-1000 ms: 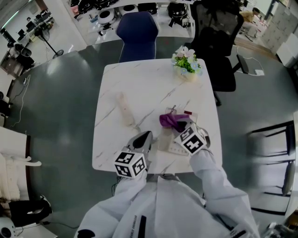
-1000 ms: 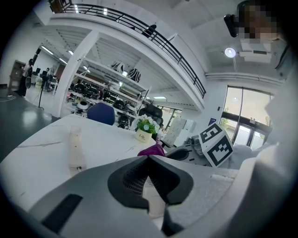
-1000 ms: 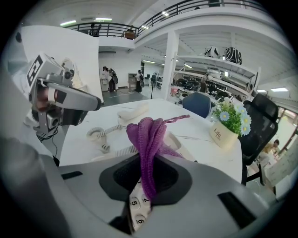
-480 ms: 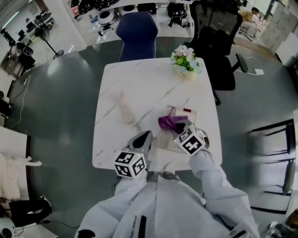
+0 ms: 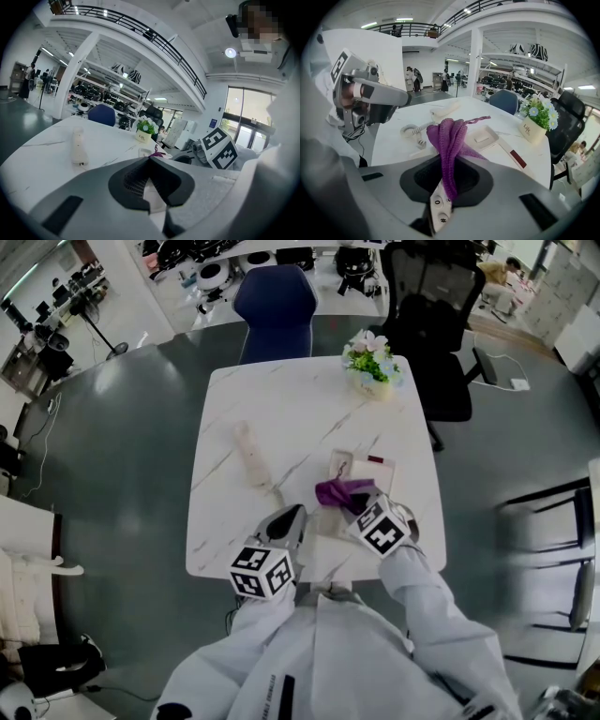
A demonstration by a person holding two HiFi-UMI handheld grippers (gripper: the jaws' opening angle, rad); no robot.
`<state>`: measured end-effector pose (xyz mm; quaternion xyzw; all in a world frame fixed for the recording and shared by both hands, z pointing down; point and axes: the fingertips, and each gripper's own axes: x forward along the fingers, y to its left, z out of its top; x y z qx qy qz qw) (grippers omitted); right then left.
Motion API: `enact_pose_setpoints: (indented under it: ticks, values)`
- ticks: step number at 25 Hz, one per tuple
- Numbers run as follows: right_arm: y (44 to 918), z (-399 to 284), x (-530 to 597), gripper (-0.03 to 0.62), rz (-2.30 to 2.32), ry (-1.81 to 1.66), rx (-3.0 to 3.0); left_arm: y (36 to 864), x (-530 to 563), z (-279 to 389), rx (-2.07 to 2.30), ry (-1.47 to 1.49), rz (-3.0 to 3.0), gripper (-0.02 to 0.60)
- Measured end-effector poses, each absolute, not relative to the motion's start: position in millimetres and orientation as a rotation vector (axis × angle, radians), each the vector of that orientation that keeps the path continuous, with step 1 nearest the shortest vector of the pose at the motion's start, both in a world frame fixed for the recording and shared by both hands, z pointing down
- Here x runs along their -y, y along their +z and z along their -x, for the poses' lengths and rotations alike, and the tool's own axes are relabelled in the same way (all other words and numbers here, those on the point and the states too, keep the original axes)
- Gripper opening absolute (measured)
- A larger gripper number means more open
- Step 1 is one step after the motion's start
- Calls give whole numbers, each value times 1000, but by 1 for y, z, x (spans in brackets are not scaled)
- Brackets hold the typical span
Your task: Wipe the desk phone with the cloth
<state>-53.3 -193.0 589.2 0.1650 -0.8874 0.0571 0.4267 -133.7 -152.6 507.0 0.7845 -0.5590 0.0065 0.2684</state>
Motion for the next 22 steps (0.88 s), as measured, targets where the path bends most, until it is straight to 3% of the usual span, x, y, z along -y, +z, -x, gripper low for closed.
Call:
enact_pose_setpoints:
  ticks: [22]
  values:
    - [597,53,145,41,-355,204,2206,503,126,128,1499,17,-2123,-3]
